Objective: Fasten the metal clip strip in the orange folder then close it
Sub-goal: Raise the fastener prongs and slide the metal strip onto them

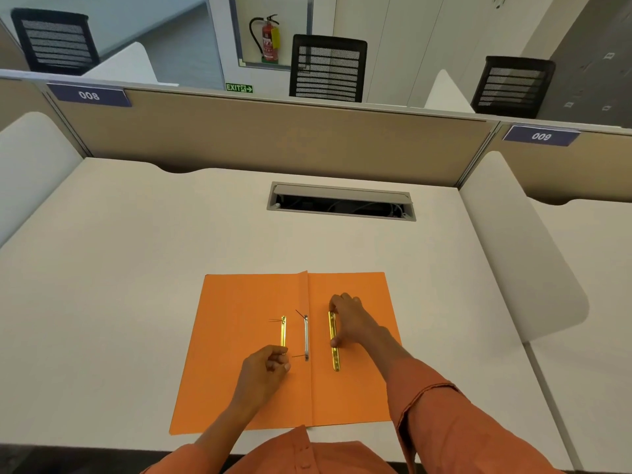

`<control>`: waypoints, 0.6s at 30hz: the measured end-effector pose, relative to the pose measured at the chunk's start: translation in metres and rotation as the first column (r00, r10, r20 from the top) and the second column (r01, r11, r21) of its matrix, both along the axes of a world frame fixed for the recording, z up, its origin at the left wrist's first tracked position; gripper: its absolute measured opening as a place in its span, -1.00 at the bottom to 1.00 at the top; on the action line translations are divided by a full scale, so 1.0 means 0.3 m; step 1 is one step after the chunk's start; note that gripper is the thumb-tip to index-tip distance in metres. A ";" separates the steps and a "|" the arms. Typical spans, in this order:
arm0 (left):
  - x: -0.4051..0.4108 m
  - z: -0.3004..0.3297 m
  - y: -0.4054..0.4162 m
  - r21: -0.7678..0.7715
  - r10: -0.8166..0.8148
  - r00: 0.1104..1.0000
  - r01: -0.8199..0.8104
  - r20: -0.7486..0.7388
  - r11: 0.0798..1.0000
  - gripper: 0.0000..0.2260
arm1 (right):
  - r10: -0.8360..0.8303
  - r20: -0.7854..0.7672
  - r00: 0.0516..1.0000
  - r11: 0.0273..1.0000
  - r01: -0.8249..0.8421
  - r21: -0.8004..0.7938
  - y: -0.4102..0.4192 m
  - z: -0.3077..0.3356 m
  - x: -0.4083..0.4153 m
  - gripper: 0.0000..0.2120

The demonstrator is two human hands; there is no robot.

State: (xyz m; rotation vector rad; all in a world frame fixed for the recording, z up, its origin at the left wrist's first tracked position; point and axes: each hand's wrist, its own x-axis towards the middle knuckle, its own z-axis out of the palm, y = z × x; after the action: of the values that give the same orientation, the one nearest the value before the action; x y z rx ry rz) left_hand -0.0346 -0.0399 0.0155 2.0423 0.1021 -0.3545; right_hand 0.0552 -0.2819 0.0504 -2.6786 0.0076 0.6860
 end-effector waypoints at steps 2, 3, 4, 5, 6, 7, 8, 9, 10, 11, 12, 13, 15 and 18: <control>0.000 -0.001 -0.003 0.003 -0.005 1.000 0.005 -0.001 1.000 -0.76 | 0.002 -0.019 1.000 1.000 -0.002 -0.014 0.005 0.006 0.009 -0.22; 0.001 -0.002 -0.005 0.001 -0.007 1.000 0.007 -0.002 1.000 -0.76 | -0.003 -0.027 1.000 1.000 0.003 -0.016 0.008 0.009 0.011 -0.22; 0.001 -0.004 -0.007 -0.004 -0.007 1.000 0.006 -0.006 1.000 -0.77 | -0.013 -0.033 0.999 1.000 0.012 -0.015 0.009 0.012 0.013 -0.22; 0.002 -0.005 -0.010 -0.012 -0.004 1.000 0.004 -0.011 1.000 -0.78 | -0.025 -0.035 0.999 1.000 0.025 -0.012 0.010 0.012 0.014 -0.22; 0.001 -0.005 -0.012 -0.024 -0.001 1.000 0.000 -0.019 1.000 -0.78 | -0.037 -0.034 0.999 0.999 0.037 -0.009 0.013 0.017 0.012 -0.21; 0.000 -0.005 -0.014 -0.036 0.001 1.000 -0.002 -0.028 0.999 -0.79 | -0.045 -0.028 0.999 0.999 0.045 -0.005 0.014 0.022 0.010 -0.21; 0.001 -0.007 -0.015 -0.048 0.005 0.999 -0.006 -0.037 0.999 -0.79 | -0.049 -0.017 0.999 0.999 0.049 0.001 0.017 0.025 0.009 -0.22; 0.000 -0.009 -0.015 -0.061 0.008 0.999 -0.011 -0.044 0.998 -0.79 | -0.052 -0.006 0.999 0.999 0.052 0.013 0.019 0.029 0.007 -0.22; 0.001 -0.010 -0.016 -0.074 0.012 0.999 -0.016 -0.052 0.997 -0.79 | -0.059 -0.003 0.998 0.998 0.059 0.033 0.019 0.032 0.004 -0.22; 0.001 -0.009 -0.018 -0.088 0.017 0.998 -0.022 -0.060 0.996 -0.79 | -0.069 -0.006 0.998 0.996 0.069 0.062 0.017 0.034 0.002 -0.23; 0.001 -0.008 -0.019 -0.103 0.024 0.997 -0.031 -0.070 0.994 -0.81 | -0.083 -0.016 0.996 0.992 0.084 0.093 0.015 0.035 0.000 -0.23; 0.003 -0.006 -0.021 -0.120 0.029 0.996 -0.039 -0.081 0.992 -0.82 | -0.099 -0.029 0.995 0.987 0.102 0.125 0.011 0.039 -0.003 -0.25; 0.005 0.000 -0.026 -0.152 0.036 0.994 -0.052 -0.105 0.987 -0.85 | -0.132 -0.038 0.991 0.972 0.137 0.189 -0.001 0.050 -0.008 -0.30; 0.007 0.008 -0.033 -0.182 0.036 0.992 -0.057 -0.117 0.982 -0.86 | -0.244 -0.043 0.969 0.913 0.245 0.325 -0.019 0.073 -0.023 -0.45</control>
State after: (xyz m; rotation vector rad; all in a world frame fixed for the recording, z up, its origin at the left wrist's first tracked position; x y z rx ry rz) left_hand -0.0325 -0.0498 0.0180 1.8333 0.1799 -0.4353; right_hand 0.0483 -0.2874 0.0722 -2.3050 0.2083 0.5540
